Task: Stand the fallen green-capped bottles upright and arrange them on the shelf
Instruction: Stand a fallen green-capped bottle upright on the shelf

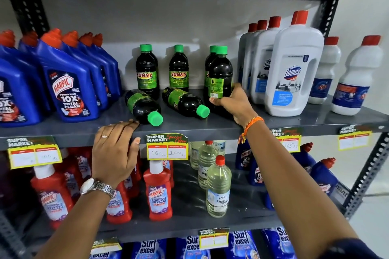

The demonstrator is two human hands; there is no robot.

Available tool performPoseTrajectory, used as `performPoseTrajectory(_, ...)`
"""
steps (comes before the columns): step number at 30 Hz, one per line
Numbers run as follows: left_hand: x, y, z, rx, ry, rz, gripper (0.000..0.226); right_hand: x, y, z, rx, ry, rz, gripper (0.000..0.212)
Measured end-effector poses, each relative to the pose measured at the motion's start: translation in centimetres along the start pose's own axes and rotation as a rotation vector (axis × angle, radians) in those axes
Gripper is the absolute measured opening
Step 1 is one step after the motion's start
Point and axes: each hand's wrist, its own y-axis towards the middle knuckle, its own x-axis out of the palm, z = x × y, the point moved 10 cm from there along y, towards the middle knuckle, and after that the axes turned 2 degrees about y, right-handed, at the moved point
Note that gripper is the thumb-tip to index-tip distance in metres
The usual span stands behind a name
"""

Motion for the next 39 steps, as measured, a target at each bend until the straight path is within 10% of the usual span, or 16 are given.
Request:
performPoseTrajectory(3, -0.1, 0.1, 0.1, 0.000, -0.001, -0.004, 0.034, -0.1, -0.3, -0.8, 0.005, 0.075, -0.038, 0.046)
performPoseTrajectory(12, -0.1, 0.2, 0.0, -0.059, -0.010, -0.065, 0.036, -2.8, -0.1, -9.2, -0.247, -0.294, 0.328, 0.101)
performPoseTrajectory(22, -0.1, 0.2, 0.0, -0.064, -0.013, -0.095, 0.036, -2.1, 1.2, -9.8, -0.202, -0.314, 0.144, 0.029)
performPoseTrajectory(28, -0.3, 0.1, 0.0, -0.068, -0.010, -0.097, 0.036, -3.0, 1.5, -9.9, -0.161, -0.253, 0.161, 0.092)
performPoseTrajectory(39, -0.3, 0.3, 0.2, -0.053, 0.008, -0.101, 0.036, -2.6, 1.3, -11.3, -0.273, -0.426, 0.165, 0.043)
